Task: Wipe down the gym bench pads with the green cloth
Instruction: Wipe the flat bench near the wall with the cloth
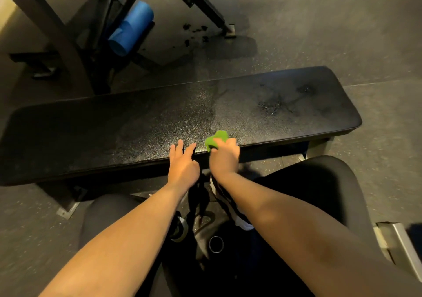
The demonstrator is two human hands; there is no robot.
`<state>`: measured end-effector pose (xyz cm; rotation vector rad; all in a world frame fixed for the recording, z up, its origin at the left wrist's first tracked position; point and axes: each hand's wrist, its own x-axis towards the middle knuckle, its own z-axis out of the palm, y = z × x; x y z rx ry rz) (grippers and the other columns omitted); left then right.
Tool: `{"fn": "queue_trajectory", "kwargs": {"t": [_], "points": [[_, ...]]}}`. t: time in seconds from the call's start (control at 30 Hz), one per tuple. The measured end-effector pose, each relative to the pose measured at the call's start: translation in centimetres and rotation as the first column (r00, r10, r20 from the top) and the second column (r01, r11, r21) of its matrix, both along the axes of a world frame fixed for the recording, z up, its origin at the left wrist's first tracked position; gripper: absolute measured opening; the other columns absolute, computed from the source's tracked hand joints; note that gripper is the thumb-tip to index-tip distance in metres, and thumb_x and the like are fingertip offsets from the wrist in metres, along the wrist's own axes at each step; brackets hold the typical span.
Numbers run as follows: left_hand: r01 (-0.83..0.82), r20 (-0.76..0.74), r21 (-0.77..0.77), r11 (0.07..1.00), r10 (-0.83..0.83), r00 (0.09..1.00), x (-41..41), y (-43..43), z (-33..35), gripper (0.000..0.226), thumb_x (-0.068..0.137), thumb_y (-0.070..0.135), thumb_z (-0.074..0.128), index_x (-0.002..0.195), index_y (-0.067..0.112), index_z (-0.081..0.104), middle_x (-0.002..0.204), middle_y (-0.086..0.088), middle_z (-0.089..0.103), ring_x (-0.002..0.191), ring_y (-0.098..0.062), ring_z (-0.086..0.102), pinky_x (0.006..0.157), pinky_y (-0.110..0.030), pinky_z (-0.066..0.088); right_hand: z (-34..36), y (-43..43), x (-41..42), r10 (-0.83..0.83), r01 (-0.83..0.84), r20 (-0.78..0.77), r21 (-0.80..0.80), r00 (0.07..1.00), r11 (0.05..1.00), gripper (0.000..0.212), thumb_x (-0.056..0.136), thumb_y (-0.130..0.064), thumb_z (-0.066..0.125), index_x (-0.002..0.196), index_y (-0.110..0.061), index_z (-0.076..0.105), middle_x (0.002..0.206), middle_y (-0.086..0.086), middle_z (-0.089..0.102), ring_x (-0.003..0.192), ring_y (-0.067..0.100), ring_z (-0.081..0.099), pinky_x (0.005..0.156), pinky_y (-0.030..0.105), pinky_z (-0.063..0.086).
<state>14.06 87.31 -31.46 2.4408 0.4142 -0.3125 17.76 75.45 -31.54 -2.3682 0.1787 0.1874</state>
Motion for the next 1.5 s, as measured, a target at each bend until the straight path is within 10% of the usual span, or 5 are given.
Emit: {"fn": "queue_trajectory", "kwargs": {"t": [0.43,0.83,1.0,1.23,1.5], "points": [[0.163,-0.049,0.227,0.96,-0.156,0.987,1.4,-1.4,0.1,0.06,0.098,0.021,0.048,0.156,0.029,0.032,0.168,-0.004,0.011,0.154,-0.033,0.002,0.122,-0.045,0.016,-0.5,-7.0,2.1,-0.06,0.064,0.029,-0.155,0.998,0.986,0.039,0.089,-0.013,0.055,0.126,-0.021,0.064,0.13,0.012,0.044,0.113,0.034,0.049,0.097,0.038,0.043],[0.016,0.091,0.235,0.972,-0.038,0.995,2.0,-1.8,0.0,0.045,0.096,0.038,0.061,0.14,0.029,0.052,0.153,-0.001,0.04,0.141,-0.028,0.028,0.113,-0.044,0.028,-1.4,-7.9,5.0,0.432,-0.433,-0.054,-0.212,0.9,0.876,0.051,0.097,-0.017,0.046,0.146,-0.033,0.044,0.16,0.013,0.027,0.148,0.031,0.025,0.12,0.039,0.023],[-0.025,0.036,0.239,0.971,0.017,0.999,2.8,-2.1,0.2,0.058,0.098,0.046,0.054,0.152,0.031,0.035,0.163,-0.003,0.021,0.146,-0.029,0.02,0.115,-0.044,0.023,0.3,-7.2,7.8,0.18,-0.218,-0.14,-0.336,0.974,0.916,0.063,0.093,-0.012,0.048,0.151,-0.028,0.031,0.16,0.016,0.015,0.141,0.038,0.027,0.111,0.043,0.031],[-0.017,-0.127,0.267,0.963,0.053,0.991,4.3,-2.6,0.1,0.07,0.097,0.056,0.048,0.157,0.039,0.016,0.168,0.001,-0.003,0.142,-0.031,0.016,0.114,-0.047,0.017,-0.5,-4.1,4.5,0.584,-0.572,-0.044,-0.275,0.811,0.773,0.078,0.098,-0.019,0.039,0.152,-0.049,-0.008,0.164,0.012,0.013,0.146,0.035,0.022,0.105,0.049,0.043],[-0.005,-0.12,0.284,0.959,0.041,0.992,4.4,-2.6,-0.2,0.071,0.097,0.058,0.048,0.157,0.041,0.014,0.168,0.001,-0.004,0.143,-0.032,0.014,0.115,-0.049,0.017,-0.1,-6.5,11.8,0.464,-0.456,-0.041,-0.278,0.885,0.845,0.071,0.092,0.002,0.043,0.156,-0.02,0.022,0.166,0.007,-0.008,0.151,0.023,0.012,0.118,0.039,0.027]]}}
